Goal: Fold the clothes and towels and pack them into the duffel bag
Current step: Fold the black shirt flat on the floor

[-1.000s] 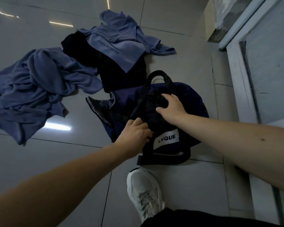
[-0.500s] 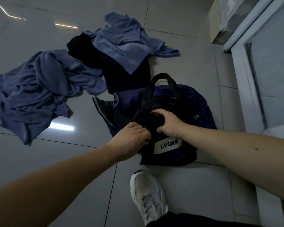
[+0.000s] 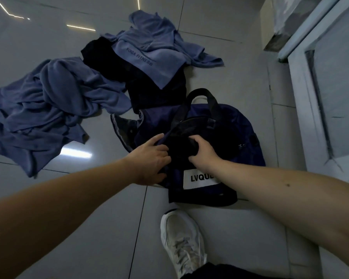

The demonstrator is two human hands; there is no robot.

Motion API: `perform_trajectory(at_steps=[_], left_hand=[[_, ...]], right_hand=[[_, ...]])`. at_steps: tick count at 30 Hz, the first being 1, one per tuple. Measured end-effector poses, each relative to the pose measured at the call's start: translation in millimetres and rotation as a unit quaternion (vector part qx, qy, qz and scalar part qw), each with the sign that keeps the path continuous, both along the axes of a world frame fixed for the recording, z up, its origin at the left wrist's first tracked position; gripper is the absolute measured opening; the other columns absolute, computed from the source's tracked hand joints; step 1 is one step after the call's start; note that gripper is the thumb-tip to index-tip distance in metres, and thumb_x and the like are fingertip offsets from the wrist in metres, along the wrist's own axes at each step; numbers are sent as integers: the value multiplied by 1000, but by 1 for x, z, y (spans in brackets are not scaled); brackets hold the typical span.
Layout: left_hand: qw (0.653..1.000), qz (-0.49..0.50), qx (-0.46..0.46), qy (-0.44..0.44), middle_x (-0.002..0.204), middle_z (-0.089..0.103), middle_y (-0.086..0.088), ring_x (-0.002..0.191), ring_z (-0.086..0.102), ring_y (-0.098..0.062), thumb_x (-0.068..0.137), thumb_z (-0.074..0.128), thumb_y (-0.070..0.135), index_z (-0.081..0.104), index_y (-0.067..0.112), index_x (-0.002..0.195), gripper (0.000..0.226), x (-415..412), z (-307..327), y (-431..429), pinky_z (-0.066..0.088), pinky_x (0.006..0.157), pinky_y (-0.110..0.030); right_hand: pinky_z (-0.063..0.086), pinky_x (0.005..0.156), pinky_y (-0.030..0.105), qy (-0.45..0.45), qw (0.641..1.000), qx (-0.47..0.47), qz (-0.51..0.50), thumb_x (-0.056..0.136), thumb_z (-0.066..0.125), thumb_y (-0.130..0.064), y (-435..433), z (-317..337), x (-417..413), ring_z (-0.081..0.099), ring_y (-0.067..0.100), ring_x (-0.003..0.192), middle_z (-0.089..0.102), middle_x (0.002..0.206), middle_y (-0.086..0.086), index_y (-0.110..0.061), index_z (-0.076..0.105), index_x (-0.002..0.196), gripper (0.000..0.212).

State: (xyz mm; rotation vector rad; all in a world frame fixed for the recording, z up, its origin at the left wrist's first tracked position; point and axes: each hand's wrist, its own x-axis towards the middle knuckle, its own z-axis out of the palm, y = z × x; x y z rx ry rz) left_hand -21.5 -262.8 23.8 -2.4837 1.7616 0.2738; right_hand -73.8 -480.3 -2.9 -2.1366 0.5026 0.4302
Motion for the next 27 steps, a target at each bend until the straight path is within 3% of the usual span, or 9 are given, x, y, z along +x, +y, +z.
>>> perform_trajectory(at_steps=[3,6,8,11,14,18,21,23,27], left_hand=[[1000,-11,-1,-9,93,68,2,101,65,-20,91,50,38,68,21,100,27,13,2,4,2,123,-46],[998,-26,-44,-28,84,66,4,89,65,-21,97,45,43,68,22,89,32,19,3,5,22,120,-49],[996,-33,-72,-34,80,65,4,85,64,-21,98,45,42,68,22,85,33,20,2,4,28,118,-49],[996,-36,-74,-25,81,66,3,87,64,-22,96,52,41,69,21,85,29,21,0,5,29,117,-50],[997,-24,-74,-19,83,66,5,90,63,-20,100,38,45,69,23,86,41,18,-1,4,30,116,-49],[995,12,-91,-27,77,64,5,88,63,-20,100,34,47,71,22,79,49,13,-6,2,33,114,-49],[998,34,-47,-16,94,68,4,114,58,-21,97,37,54,75,22,87,50,10,-11,6,22,119,-50],[999,48,20,-2,118,66,3,139,40,-19,96,39,59,74,22,104,52,7,-11,6,8,122,-51],[991,93,92,39,149,45,3,152,12,-16,98,39,60,62,17,126,57,5,-2,0,2,124,-48]], right_hand=[[42,99,27,-3,995,-62,73,87,63,0,1,-2,-5,51,23,120,43,139,5,-24,38,145,68],[52,92,39,-6,972,-203,118,87,68,-9,11,-3,-10,50,30,120,24,151,7,-24,14,155,88],[53,94,41,-45,929,-337,147,81,76,-17,14,0,-12,39,32,133,14,158,10,-24,3,157,106],[42,108,46,-154,851,-431,257,76,79,-22,7,4,-14,25,38,145,18,162,14,-24,22,157,99],[24,119,53,-150,817,-402,386,84,75,-33,1,1,-14,15,36,151,19,165,8,-27,40,151,76],[29,118,49,-48,842,-320,431,102,47,-42,-2,-2,-11,-3,29,153,-6,168,-2,-30,28,156,59],[36,114,52,10,860,-285,423,100,47,-50,-3,-3,-6,-12,27,153,-17,166,-7,-37,15,158,68],[40,110,54,41,862,-274,425,95,55,-53,1,-1,-1,-15,29,152,-21,165,-8,-41,5,158,82],[34,114,57,63,860,-255,437,90,64,-45,13,-11,6,-20,33,151,-23,164,-6,-40,-6,158,98]])
